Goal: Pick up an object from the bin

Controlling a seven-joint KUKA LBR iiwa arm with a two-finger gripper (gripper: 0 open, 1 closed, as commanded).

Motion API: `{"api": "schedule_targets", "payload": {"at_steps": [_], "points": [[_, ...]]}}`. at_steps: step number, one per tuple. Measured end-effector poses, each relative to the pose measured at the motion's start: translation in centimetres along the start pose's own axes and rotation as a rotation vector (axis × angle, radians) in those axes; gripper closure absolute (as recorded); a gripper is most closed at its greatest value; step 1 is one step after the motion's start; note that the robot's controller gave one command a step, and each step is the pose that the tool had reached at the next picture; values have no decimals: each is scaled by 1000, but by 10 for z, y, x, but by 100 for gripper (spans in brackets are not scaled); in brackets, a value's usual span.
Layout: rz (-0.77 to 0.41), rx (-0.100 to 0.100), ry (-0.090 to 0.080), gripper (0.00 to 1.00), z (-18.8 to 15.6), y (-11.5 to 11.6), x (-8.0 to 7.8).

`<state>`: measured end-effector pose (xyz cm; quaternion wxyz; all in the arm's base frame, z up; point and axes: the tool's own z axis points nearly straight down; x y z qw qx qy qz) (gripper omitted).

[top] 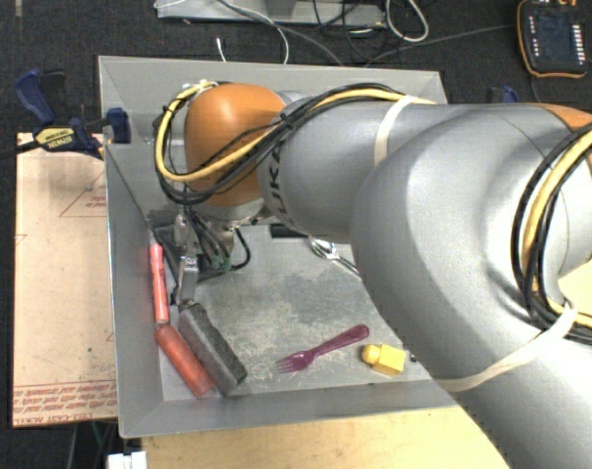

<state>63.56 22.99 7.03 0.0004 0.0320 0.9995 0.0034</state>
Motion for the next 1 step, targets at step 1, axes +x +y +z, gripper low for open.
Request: {"api": "schedule_targets", "payload": {"at_steps": [1], "points": [[263,-7,-11,100,-1,-13,-13]]}}
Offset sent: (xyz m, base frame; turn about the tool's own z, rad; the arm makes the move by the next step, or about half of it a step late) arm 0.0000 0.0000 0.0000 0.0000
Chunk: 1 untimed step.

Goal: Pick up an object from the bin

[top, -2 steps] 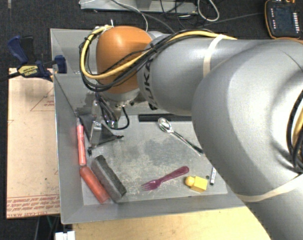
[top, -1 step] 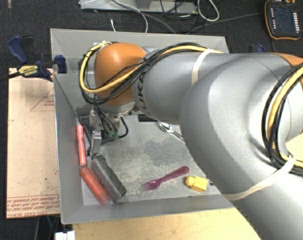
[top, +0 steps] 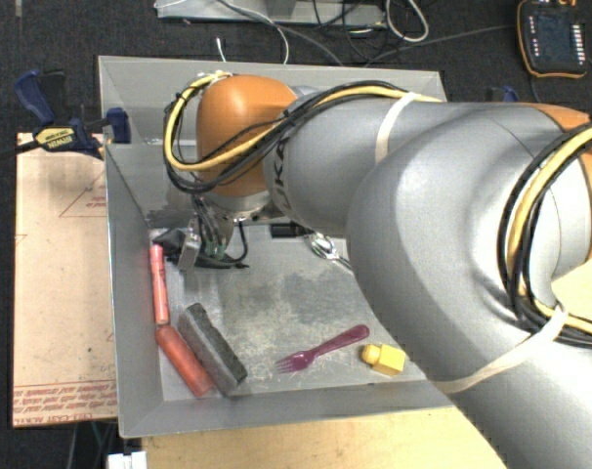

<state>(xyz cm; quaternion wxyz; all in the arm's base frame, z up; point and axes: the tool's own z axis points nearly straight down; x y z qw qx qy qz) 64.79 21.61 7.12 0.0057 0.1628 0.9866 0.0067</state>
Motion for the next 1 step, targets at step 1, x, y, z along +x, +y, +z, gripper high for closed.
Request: {"api": "schedule_targets", "payload": {"at_steps": [1], "points": [[0,0,0,100,0,0,0]]}}
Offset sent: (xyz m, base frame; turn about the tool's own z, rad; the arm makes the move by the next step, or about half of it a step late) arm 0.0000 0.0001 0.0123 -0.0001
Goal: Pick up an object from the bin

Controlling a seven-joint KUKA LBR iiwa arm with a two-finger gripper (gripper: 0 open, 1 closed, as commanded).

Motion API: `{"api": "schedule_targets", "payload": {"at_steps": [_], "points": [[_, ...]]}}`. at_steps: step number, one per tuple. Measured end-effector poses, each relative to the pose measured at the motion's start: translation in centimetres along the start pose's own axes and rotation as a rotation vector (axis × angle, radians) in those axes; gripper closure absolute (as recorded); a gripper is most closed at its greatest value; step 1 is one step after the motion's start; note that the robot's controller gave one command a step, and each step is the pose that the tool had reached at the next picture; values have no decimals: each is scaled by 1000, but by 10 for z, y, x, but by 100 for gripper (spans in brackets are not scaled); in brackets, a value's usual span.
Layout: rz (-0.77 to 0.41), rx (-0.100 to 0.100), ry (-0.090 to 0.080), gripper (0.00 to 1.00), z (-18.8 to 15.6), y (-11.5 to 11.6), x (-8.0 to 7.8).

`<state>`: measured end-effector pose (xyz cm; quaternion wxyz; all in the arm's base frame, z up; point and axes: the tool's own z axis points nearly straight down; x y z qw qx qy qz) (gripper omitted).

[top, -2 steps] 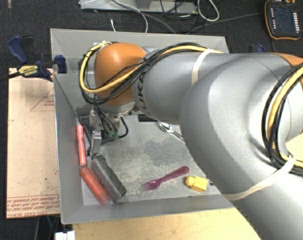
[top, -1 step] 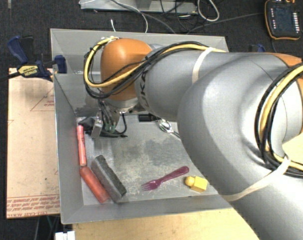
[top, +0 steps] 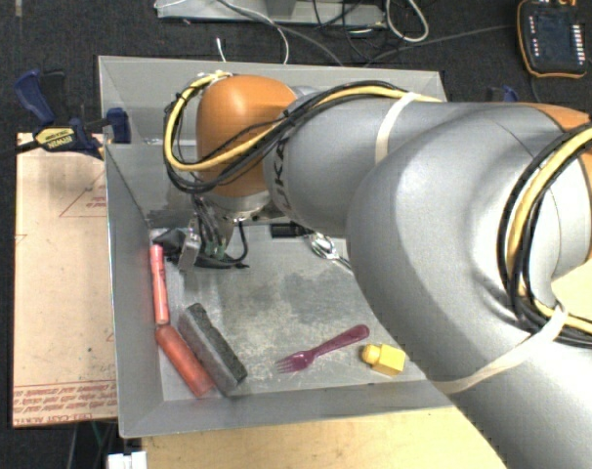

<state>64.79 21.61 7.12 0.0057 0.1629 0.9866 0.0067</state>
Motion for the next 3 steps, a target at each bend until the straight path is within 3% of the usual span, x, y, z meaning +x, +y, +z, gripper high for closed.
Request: {"api": "schedule_targets", "payload": {"at_steps": [3], "points": [[-1,-1,1,100,-34,0,0]]}}
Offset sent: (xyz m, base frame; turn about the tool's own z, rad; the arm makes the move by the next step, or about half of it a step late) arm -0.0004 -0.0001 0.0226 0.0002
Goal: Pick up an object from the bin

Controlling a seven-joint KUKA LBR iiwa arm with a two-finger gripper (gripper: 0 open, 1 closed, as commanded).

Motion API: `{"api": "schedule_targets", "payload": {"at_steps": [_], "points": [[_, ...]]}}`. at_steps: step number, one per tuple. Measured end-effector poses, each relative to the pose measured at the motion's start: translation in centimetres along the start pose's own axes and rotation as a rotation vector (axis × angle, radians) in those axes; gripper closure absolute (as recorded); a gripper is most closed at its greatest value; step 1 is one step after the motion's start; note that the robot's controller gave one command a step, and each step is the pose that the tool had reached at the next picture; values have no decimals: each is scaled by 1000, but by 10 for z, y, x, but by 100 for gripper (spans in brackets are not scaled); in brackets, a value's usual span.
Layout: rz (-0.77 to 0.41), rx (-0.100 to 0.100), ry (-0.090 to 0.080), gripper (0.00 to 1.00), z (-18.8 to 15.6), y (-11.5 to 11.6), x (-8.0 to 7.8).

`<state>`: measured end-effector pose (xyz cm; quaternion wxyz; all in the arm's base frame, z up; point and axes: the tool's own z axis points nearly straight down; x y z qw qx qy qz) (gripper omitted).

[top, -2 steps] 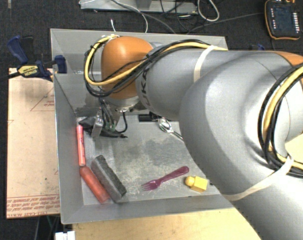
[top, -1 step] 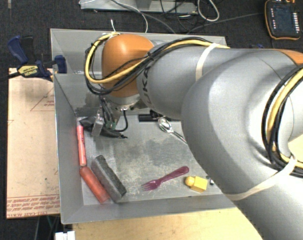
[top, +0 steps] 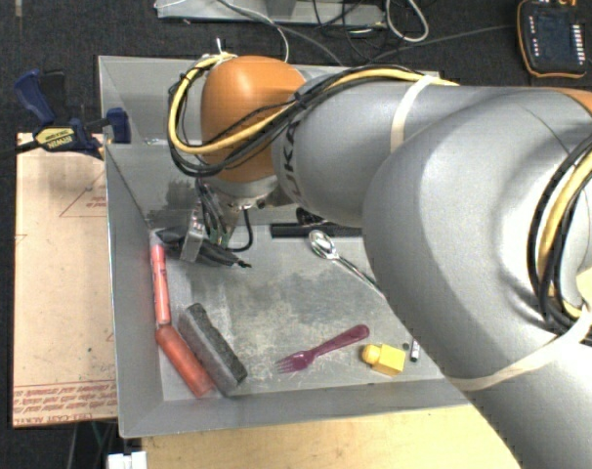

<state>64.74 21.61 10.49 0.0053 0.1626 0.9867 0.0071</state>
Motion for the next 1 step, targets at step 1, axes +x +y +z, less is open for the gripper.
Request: {"api": "schedule_targets", "payload": {"at_steps": [1], "points": [[0,-2,-2,100,-23,1,-1]]}}
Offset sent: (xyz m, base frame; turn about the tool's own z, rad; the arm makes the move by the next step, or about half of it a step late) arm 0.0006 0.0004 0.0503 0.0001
